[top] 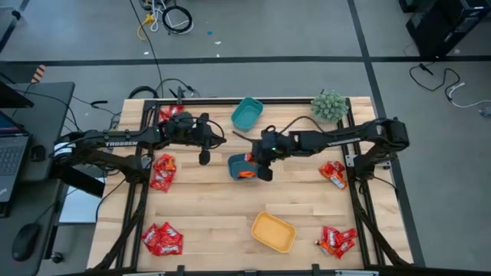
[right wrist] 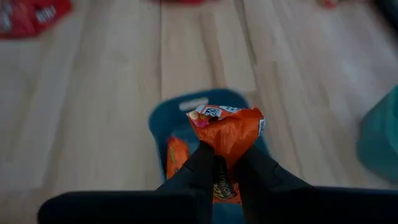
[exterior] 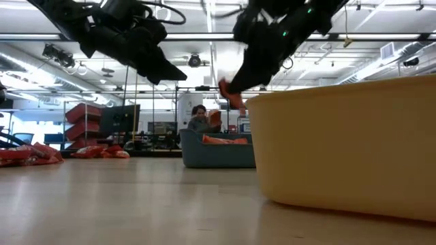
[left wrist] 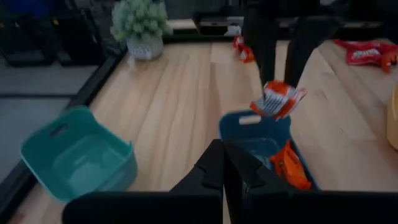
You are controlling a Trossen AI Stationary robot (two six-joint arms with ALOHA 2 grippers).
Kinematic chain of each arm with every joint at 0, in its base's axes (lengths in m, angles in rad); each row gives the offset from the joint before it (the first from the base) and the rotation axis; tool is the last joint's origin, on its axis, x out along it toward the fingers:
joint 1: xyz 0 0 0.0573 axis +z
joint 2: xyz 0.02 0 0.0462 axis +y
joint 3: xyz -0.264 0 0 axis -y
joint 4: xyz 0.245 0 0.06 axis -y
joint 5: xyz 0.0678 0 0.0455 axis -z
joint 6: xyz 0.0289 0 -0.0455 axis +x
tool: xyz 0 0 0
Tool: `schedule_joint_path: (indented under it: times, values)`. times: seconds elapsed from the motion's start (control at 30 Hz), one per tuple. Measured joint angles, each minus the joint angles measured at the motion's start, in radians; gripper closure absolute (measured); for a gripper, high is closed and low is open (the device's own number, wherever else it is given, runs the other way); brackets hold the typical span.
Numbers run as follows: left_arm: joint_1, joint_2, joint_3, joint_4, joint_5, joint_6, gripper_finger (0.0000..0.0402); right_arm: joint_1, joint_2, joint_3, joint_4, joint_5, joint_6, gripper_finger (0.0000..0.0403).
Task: Sort candy
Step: Put the orange chocolate into the blue bin
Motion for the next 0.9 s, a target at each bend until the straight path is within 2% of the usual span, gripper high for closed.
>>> schedule_joint_path:
  times: [0.23,0.4,0.53,0.7,0.9]
  values:
    - [0.0,0.001,-0.001,-0.026,0.009,-0.019,0.0401,-0.022,0.139,0.069,-0.095,-0.03,-0.033,0.0352]
    - [0.0,0.001,-0.001,-0.012,0.01,-0.029,0.0401,-0.026,0.184,0.097,-0.153,-0.032,-0.028,0.0333]
    - [0.0,0.001,-0.001,-0.012,0.01,-0.036,0.0401,-0.026,0.176,0.113,-0.207,-0.032,-0.015,0.0299]
    - [0.0,0.001,-0.001,-0.019,0.011,-0.036,0.0401,-0.009,0.131,0.12,-0.244,-0.033,0.028,0.0234]
    - [0.0,0.001,-0.001,-0.023,0.012,-0.037,0.0401,0.047,0.035,0.12,-0.51,-0.039,0.104,0.0178]
